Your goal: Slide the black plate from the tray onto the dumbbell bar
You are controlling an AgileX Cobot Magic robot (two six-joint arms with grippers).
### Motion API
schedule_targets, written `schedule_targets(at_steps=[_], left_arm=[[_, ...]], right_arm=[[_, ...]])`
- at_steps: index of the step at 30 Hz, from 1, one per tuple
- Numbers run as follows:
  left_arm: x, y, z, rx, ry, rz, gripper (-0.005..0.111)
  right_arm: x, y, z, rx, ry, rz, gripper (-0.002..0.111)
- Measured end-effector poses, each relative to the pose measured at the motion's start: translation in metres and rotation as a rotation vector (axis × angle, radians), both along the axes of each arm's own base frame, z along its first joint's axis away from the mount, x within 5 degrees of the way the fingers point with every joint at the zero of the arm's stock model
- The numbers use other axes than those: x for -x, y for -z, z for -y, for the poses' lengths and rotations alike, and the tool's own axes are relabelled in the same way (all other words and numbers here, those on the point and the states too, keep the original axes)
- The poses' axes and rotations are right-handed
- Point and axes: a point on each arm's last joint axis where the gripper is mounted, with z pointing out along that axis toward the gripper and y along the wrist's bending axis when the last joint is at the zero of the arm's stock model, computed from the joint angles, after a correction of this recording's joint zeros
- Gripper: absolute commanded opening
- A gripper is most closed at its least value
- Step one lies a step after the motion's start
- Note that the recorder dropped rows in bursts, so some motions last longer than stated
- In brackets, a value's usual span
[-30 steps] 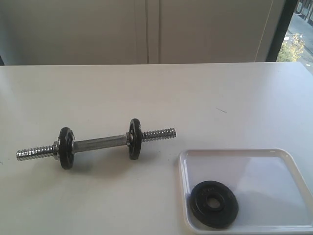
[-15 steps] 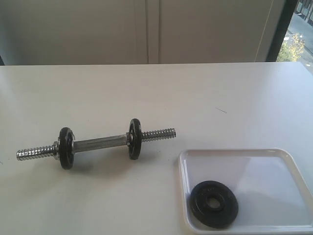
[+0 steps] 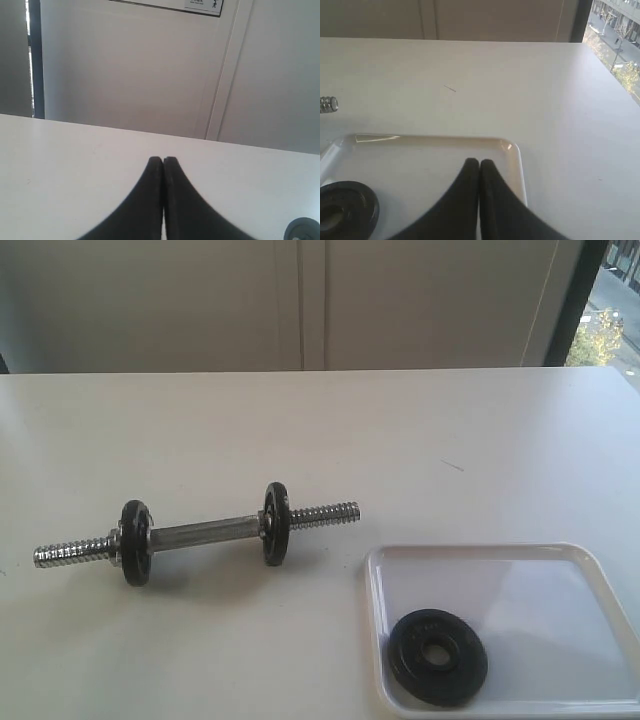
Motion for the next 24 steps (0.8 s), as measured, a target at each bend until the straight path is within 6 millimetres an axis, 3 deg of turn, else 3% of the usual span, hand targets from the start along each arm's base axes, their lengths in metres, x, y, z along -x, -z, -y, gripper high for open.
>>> schedule_targets(at_steps=[16,19,24], left_arm=[[0.000,-0.005,-0.001,0.002,-0.007,0.058,0.000],[0.001,-0.004,0.000,-0.082,-0.006,0.024,0.000],[0.002,0.005,0.002,-0.296,0.040,-0.177,0.000]], right_arm=[[0.000,0.000,0.000,0.000,0.000,0.000,0.001],[0.000,0.000,0.000,0.000,0.000,0.000,0.001],[0.000,0.000,0.000,0.000,0.000,0.000,0.001]])
